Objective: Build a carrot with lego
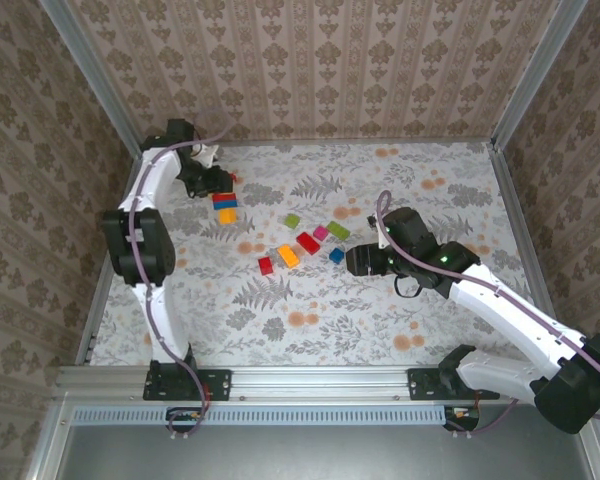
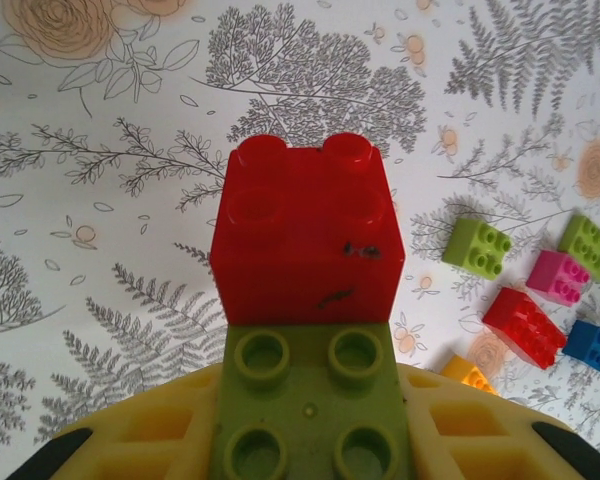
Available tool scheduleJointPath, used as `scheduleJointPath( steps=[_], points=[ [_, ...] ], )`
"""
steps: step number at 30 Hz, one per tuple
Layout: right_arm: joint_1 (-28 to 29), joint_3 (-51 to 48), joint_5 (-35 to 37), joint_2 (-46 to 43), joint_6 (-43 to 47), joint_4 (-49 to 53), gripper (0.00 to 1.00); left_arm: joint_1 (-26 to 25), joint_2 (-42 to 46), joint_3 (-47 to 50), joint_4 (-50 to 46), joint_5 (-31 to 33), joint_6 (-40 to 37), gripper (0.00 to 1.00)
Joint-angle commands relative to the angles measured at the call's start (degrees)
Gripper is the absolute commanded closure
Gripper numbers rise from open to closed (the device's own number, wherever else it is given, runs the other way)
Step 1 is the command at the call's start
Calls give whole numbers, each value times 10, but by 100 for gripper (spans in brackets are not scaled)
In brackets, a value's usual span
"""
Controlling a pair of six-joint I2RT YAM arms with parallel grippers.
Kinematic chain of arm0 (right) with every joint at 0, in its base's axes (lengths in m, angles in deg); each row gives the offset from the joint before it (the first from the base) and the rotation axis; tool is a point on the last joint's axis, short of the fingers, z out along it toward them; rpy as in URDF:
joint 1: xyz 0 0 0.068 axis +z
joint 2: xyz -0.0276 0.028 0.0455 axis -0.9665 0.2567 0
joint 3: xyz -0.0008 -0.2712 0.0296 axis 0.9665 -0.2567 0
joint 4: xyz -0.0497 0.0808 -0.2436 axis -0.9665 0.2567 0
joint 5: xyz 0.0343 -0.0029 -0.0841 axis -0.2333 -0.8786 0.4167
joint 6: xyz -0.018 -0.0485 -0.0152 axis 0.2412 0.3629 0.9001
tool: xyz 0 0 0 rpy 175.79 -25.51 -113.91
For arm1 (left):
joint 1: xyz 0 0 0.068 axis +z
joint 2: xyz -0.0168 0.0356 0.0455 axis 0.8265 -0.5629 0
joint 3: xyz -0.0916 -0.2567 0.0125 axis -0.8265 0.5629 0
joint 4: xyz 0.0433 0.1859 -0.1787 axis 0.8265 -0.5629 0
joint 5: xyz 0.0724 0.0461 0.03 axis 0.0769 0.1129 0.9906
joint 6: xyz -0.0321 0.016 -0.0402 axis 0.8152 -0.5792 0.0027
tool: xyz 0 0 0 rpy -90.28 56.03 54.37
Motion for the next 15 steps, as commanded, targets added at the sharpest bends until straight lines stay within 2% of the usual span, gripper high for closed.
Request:
scheduleJointPath(
  steps=[1, 8, 15],
  points=[
    [-5, -11, -12, -4, 10, -12, 23, 4, -41, -50, -71, -20, -24, 77],
    [-8, -17, -19, 1, 12, -13, 24, 9, -103, -122, -107, -46, -28, 75],
    [-8, -22, -21, 4, 12, -29, 24, 13, -120, -128, -104, -67, -27, 72]
  ],
)
